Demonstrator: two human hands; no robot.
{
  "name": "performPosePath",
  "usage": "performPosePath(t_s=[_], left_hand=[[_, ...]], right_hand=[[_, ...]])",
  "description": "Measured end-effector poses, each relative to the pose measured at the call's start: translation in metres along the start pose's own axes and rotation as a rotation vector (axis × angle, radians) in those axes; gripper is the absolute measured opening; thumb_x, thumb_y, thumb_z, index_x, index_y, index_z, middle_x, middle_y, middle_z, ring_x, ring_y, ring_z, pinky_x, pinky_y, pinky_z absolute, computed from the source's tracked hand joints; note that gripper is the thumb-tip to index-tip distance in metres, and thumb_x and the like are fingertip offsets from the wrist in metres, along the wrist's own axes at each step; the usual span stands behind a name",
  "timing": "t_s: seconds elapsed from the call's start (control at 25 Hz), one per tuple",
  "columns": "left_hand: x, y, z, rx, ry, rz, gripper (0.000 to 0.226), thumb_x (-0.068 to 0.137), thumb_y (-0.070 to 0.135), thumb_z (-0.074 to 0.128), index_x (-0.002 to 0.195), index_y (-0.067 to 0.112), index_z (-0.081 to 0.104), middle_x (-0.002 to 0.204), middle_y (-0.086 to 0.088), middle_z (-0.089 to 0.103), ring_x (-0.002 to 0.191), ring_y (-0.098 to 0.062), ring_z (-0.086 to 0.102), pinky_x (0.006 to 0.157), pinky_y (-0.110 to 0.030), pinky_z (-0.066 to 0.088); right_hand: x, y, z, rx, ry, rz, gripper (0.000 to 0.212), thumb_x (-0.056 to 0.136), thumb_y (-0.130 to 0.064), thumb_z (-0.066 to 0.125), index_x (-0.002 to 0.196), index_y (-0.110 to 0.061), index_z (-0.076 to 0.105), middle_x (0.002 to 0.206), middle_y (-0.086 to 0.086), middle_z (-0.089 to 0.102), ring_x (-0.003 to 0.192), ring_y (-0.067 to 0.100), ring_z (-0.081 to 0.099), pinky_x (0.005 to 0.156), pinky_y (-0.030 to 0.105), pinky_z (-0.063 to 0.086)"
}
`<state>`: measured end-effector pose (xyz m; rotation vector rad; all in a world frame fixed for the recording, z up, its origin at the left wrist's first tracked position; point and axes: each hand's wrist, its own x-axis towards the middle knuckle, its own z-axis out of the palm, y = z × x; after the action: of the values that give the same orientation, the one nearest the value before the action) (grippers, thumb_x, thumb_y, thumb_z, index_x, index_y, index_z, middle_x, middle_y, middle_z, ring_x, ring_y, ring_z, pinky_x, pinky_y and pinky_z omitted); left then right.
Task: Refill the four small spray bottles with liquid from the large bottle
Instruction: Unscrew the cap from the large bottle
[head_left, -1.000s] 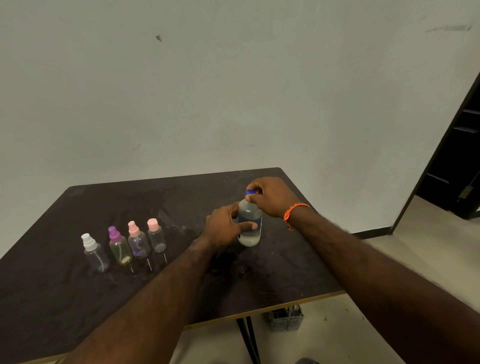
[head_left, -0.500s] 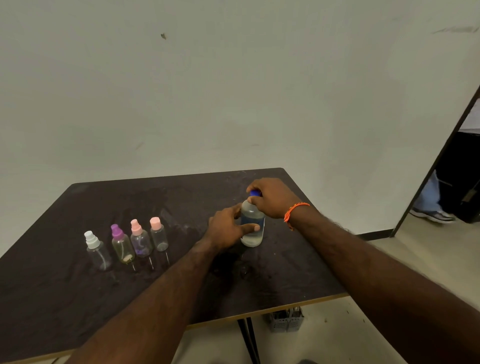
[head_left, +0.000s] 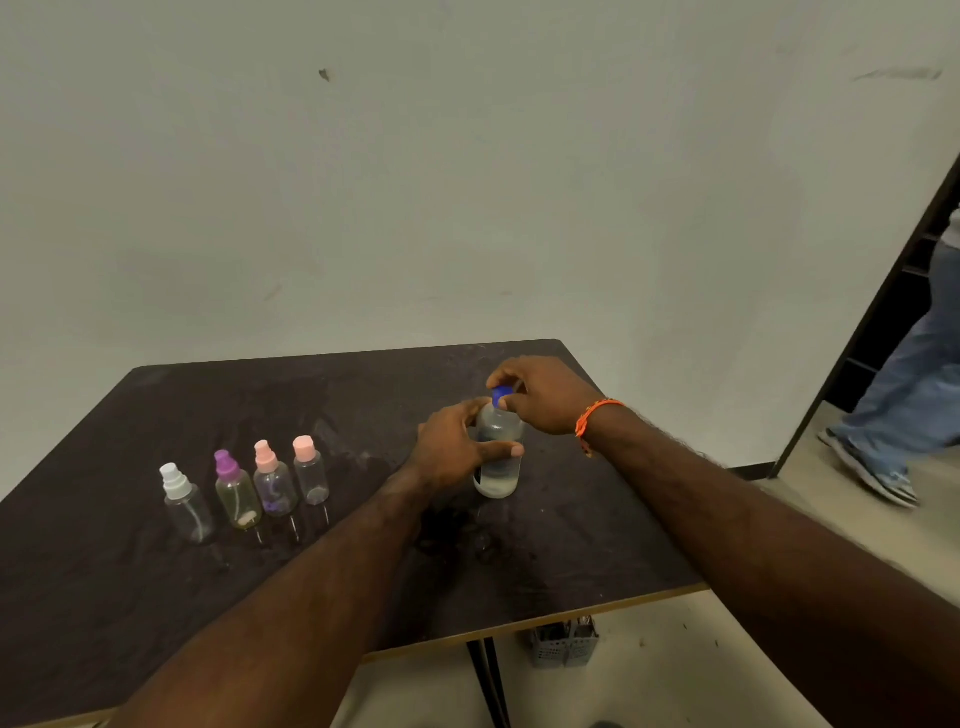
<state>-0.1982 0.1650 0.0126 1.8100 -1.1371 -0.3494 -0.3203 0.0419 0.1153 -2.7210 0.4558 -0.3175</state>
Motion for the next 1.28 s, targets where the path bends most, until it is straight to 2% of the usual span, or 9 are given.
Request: performPosePath(t_s=[0.16, 0.28, 0.36, 0.52, 0.68, 0.88, 1.0, 1.12, 1.28], left_hand=[[-0.002, -0.003, 0.002, -0.019, 0.001, -0.018, 0.053, 0.07, 0.052, 0.093, 0.118, 0.04, 0.072, 0.107, 0.023, 0.077, 0.104, 0.002, 0.07, 0.103, -0.041, 0.056], [-0.002, -0.003, 0.002, 0.014, 0.009, -0.009, 0.058, 0.067, 0.059, 0.092, 0.119, 0.042, 0.071, 0.106, 0.025, 0.076, 0.105, 0.002, 0.07, 0.101, -0.039, 0.055], [-0.003, 0.0, -0.001, 0.032, 0.017, -0.012, 0.059, 0.066, 0.059, 0.092, 0.119, 0.042, 0.071, 0.105, 0.024, 0.076, 0.103, 0.002, 0.069, 0.096, -0.03, 0.052], [-0.005, 0.003, -0.003, -0.012, -0.022, -0.022, 0.05, 0.074, 0.041, 0.095, 0.118, 0.035, 0.073, 0.107, 0.019, 0.077, 0.1, 0.005, 0.069, 0.082, -0.012, 0.047], [-0.005, 0.002, -0.002, 0.001, -0.023, -0.022, 0.05, 0.074, 0.044, 0.094, 0.118, 0.038, 0.072, 0.106, 0.022, 0.077, 0.1, 0.007, 0.069, 0.087, -0.017, 0.049], [-0.006, 0.003, -0.002, 0.046, -0.006, -0.026, 0.056, 0.072, 0.046, 0.094, 0.122, 0.039, 0.071, 0.102, 0.025, 0.076, 0.096, 0.014, 0.065, 0.081, -0.008, 0.045], [-0.004, 0.0, -0.002, 0.04, -0.012, -0.019, 0.052, 0.074, 0.042, 0.094, 0.12, 0.037, 0.072, 0.103, 0.024, 0.076, 0.095, 0.016, 0.065, 0.077, -0.006, 0.044], [-0.003, -0.002, -0.002, 0.062, -0.025, -0.015, 0.053, 0.074, 0.048, 0.093, 0.121, 0.04, 0.07, 0.106, 0.023, 0.076, 0.1, 0.007, 0.067, 0.089, -0.023, 0.05], [-0.003, -0.001, -0.002, 0.073, -0.03, -0.018, 0.055, 0.075, 0.046, 0.092, 0.125, 0.038, 0.069, 0.103, 0.024, 0.075, 0.099, 0.007, 0.066, 0.093, -0.021, 0.05]], right_hand=[[-0.004, -0.003, -0.006, -0.017, -0.062, -0.018, 0.048, 0.088, -0.009, 0.062, 0.135, -0.02, 0.059, 0.126, -0.002, 0.063, 0.108, 0.013, 0.059, 0.09, 0.022, 0.042], [-0.003, -0.002, 0.001, -0.04, 0.053, 0.062, 0.034, 0.089, -0.04, 0.067, 0.117, -0.021, 0.066, 0.097, -0.005, 0.066, 0.091, 0.015, 0.06, 0.08, 0.03, 0.049], [-0.002, -0.002, 0.004, -0.073, 0.055, 0.055, 0.028, 0.092, -0.041, 0.064, 0.108, -0.019, 0.069, 0.088, -0.004, 0.064, 0.087, 0.017, 0.06, 0.075, 0.03, 0.047], [-0.003, -0.005, -0.001, -0.075, -0.066, -0.01, 0.033, 0.096, -0.013, 0.055, 0.128, -0.016, 0.065, 0.128, 0.004, 0.065, 0.117, 0.021, 0.058, 0.094, 0.024, 0.04], [-0.008, -0.008, -0.003, -0.042, -0.059, 0.001, 0.055, 0.088, -0.009, 0.058, 0.141, -0.021, 0.053, 0.135, 0.004, 0.061, 0.119, 0.02, 0.058, 0.096, 0.025, 0.043], [-0.004, -0.008, 0.005, -0.14, 0.084, 0.067, 0.028, 0.092, -0.039, 0.064, 0.11, -0.018, 0.068, 0.093, -0.001, 0.065, 0.087, 0.017, 0.059, 0.072, 0.027, 0.041], [-0.007, -0.007, 0.007, -0.096, 0.05, 0.028, 0.029, 0.093, -0.023, 0.061, 0.121, -0.017, 0.067, 0.117, 0.004, 0.069, 0.104, 0.02, 0.061, 0.087, 0.028, 0.046], [-0.013, -0.009, 0.006, -0.044, -0.013, 0.008, 0.045, 0.091, -0.006, 0.055, 0.135, -0.016, 0.06, 0.135, 0.005, 0.062, 0.122, 0.022, 0.057, 0.103, 0.03, 0.042], [-0.014, -0.008, 0.008, -0.027, 0.088, 0.041, 0.05, 0.09, -0.028, 0.064, 0.138, -0.02, 0.054, 0.129, 0.002, 0.063, 0.111, 0.019, 0.059, 0.094, 0.03, 0.046]])
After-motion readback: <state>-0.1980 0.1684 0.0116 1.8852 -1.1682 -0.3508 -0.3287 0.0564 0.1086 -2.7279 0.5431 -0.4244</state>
